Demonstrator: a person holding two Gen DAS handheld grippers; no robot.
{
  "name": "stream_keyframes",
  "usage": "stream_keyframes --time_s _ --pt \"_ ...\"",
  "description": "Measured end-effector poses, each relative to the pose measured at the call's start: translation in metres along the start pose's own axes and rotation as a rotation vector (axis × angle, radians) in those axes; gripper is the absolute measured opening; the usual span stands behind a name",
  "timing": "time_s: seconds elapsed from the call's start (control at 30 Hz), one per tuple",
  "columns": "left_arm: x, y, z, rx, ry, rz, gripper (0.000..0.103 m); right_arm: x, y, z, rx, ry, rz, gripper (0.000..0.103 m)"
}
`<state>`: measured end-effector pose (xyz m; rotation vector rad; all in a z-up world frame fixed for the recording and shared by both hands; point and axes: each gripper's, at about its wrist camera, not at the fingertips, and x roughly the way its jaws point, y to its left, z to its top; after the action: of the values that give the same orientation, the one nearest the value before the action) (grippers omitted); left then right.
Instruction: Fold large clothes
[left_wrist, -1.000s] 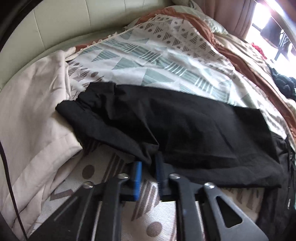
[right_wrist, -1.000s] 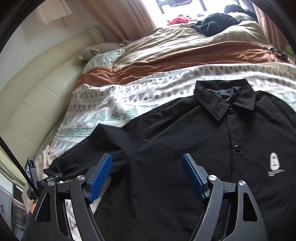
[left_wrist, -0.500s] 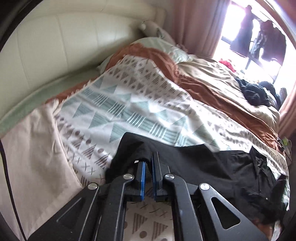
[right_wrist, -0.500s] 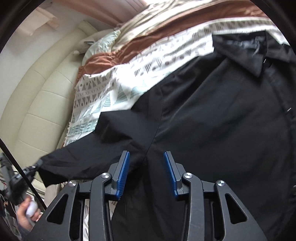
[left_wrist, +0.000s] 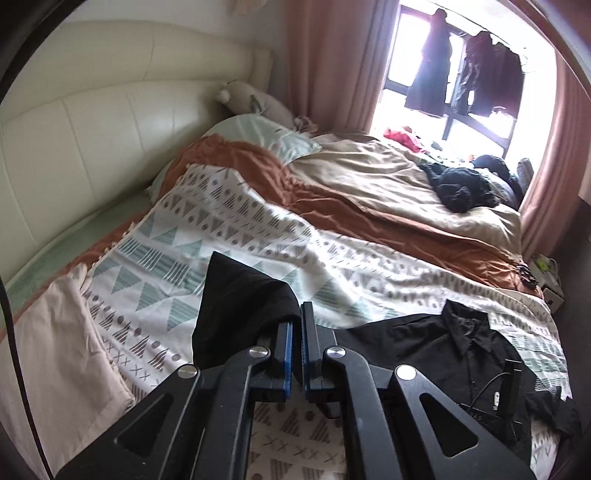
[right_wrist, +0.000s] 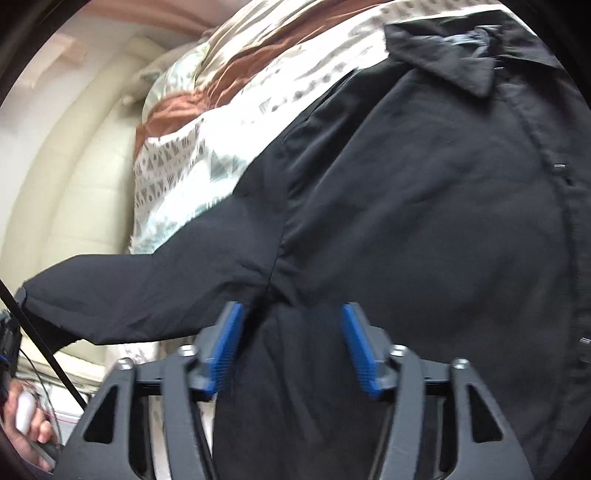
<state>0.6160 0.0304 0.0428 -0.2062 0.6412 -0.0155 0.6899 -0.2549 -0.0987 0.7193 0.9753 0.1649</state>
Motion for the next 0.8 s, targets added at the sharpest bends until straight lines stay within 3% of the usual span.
stream_keyframes --time_s 0.2,0.27,0.33,0.63,0.8 --pt "-0.027 -0.057 0.021 0.064 -0.039 -0.085 0.006 -0.075 0.003 0.009 0.018 -0.105 0.038 0.062" --pt "-0.035 -0.075 0.027 0.088 -0.051 -0.114 0.006 -0.100 0.002 0.006 -0.004 -0.129 0.031 0.069" --pt "-0.041 -0.095 0.031 0.113 -0.053 -0.145 0.006 -0.121 -0.004 -0.004 0.002 -0.150 0.021 0.078" --pt "-0.043 -0.182 0.015 0.220 -0.013 -0.275 0.006 -0.224 -0.066 -0.072 0.103 -0.305 -0.043 0.079" --pt "-0.032 -0.224 -0.007 0.272 0.038 -0.330 0.006 -0.242 -0.114 -0.102 0.214 -0.302 -0.089 0.079"
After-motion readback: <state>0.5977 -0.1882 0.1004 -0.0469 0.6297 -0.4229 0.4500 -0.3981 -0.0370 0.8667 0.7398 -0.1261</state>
